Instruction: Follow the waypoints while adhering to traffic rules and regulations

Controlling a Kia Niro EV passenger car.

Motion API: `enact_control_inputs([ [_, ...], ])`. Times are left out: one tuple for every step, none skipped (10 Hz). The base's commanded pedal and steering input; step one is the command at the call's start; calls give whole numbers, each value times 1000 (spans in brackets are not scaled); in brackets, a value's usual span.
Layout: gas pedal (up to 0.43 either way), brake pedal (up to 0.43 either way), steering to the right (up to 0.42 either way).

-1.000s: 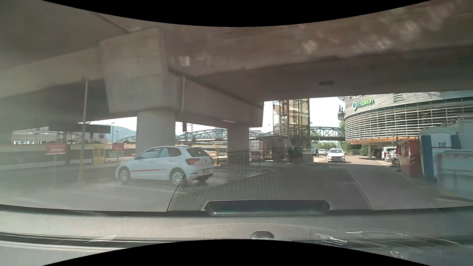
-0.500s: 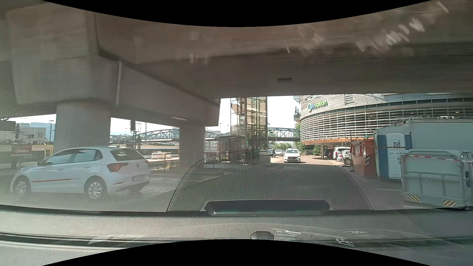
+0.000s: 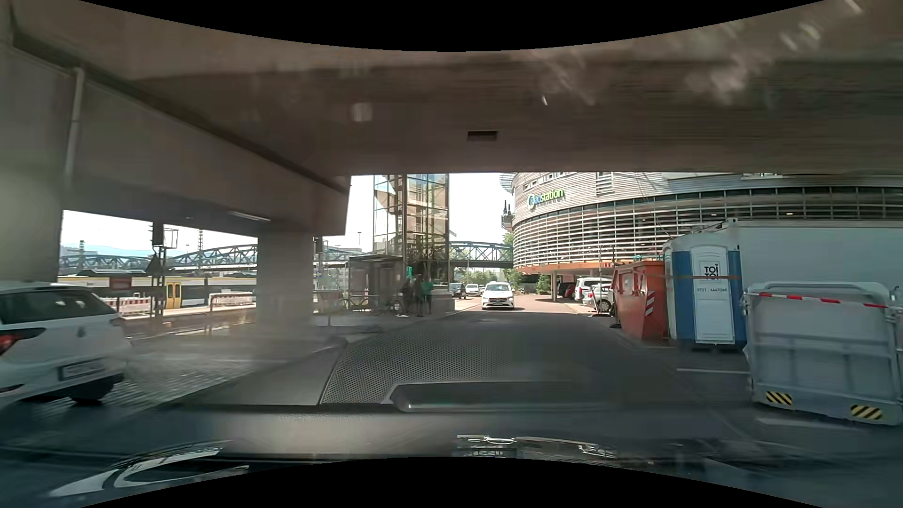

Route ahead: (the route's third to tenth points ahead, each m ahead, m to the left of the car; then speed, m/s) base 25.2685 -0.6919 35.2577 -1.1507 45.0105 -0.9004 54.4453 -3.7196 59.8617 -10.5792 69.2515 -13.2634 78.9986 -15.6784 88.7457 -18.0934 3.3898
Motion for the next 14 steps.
enact_control_inputs([
  [67,0,236],
  [67,0,208],
  [67,0,189],
  [67,0,163],
  [67,0,145],
  [67,0,132],
  [67,0,124],
  [67,0,113],
  [67,0,103],
  [59,0,96],
  [28,0,89],
  [20,0,81],
  [20,0,74],
  [20,0,66],
])
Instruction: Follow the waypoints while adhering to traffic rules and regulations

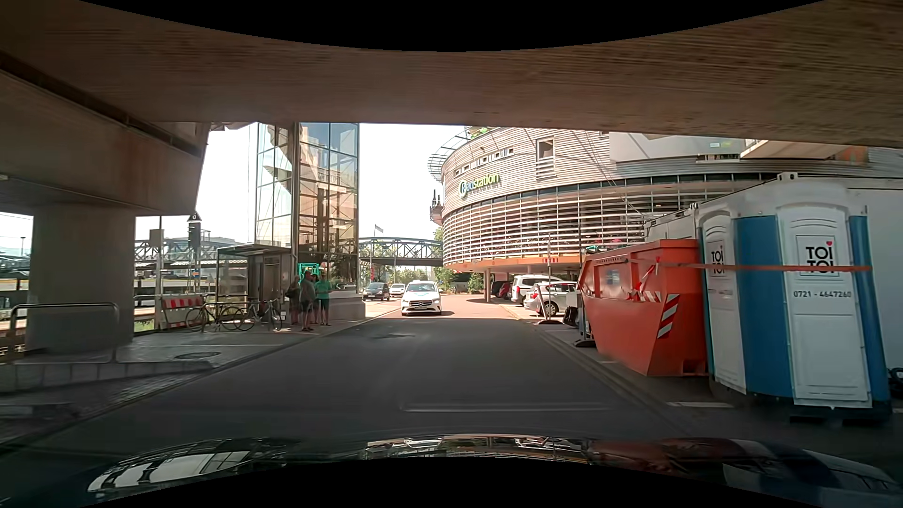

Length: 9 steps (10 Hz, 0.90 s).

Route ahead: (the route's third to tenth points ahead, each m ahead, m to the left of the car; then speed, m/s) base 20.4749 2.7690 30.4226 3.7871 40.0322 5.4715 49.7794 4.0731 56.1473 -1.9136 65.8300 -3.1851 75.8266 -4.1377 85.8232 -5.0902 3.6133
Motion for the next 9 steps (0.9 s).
enact_control_inputs([
  [20,0,61],
  [20,0,55],
  [20,0,51],
  [20,0,47],
  [20,0,41],
  [20,0,33],
  [20,0,23],
  [20,0,17],
  [20,0,14],
])
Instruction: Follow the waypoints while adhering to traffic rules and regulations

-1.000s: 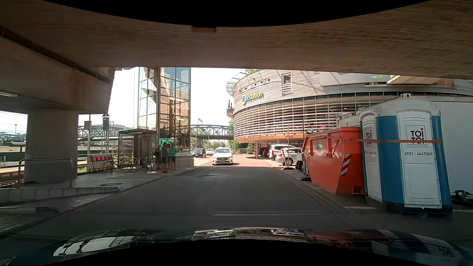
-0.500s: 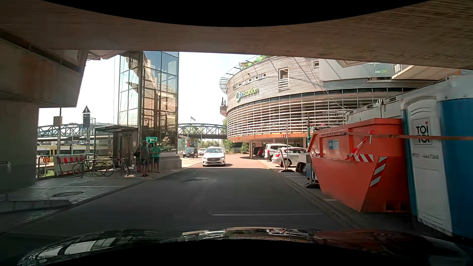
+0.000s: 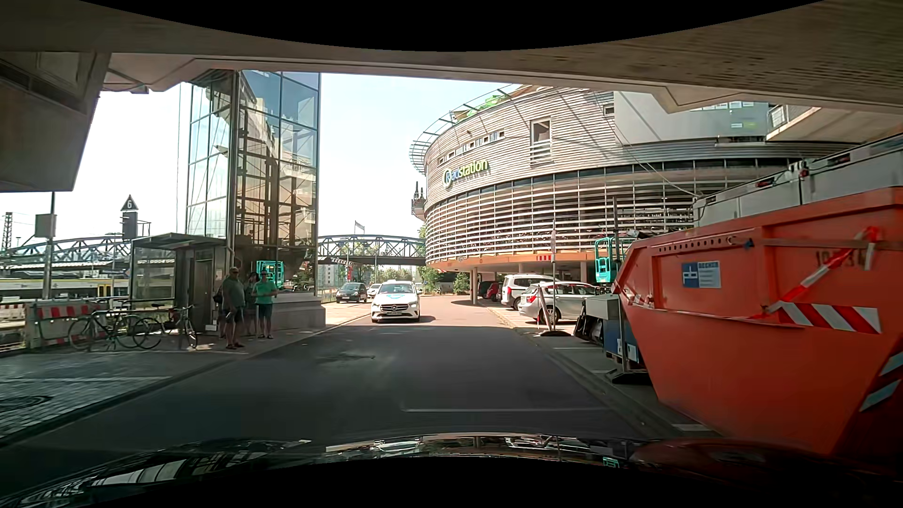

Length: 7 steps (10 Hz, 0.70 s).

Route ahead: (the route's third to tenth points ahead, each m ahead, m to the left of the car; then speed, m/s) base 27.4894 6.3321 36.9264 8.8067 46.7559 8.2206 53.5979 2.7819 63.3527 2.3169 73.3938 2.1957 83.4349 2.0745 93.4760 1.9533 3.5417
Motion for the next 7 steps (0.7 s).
enact_control_inputs([
  [20,0,12],
  [20,0,11],
  [20,0,10],
  [20,0,9],
  [20,0,8],
  [20,0,6],
  [20,0,5],
])
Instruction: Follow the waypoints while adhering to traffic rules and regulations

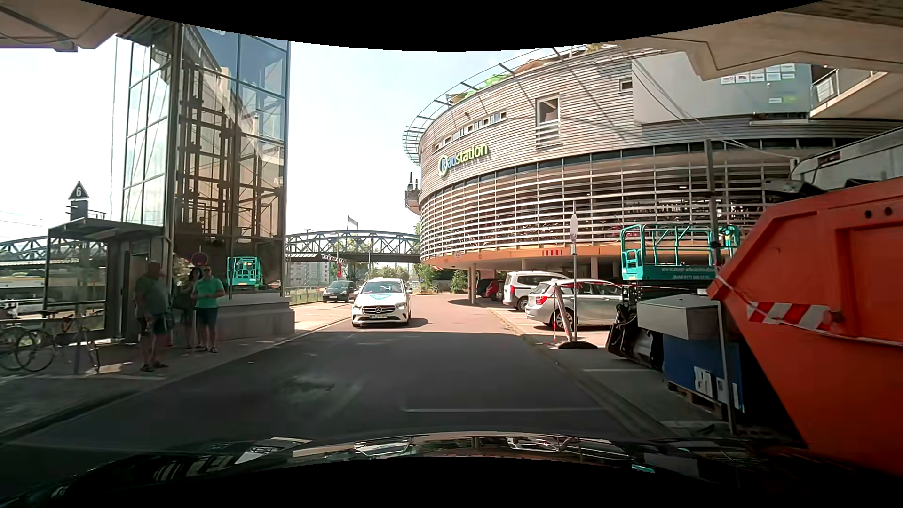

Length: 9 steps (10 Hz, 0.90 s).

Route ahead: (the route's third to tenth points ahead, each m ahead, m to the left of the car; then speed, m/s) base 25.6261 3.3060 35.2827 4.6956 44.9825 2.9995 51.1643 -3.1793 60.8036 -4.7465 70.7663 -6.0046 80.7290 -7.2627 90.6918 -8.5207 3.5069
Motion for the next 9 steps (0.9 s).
enact_control_inputs([
  [20,0,5],
  [20,0,5],
  [20,0,5],
  [20,0,4],
  [20,0,2],
  [20,0,0],
  [20,0,-1],
  [20,0,-2],
  [20,0,-4],
])
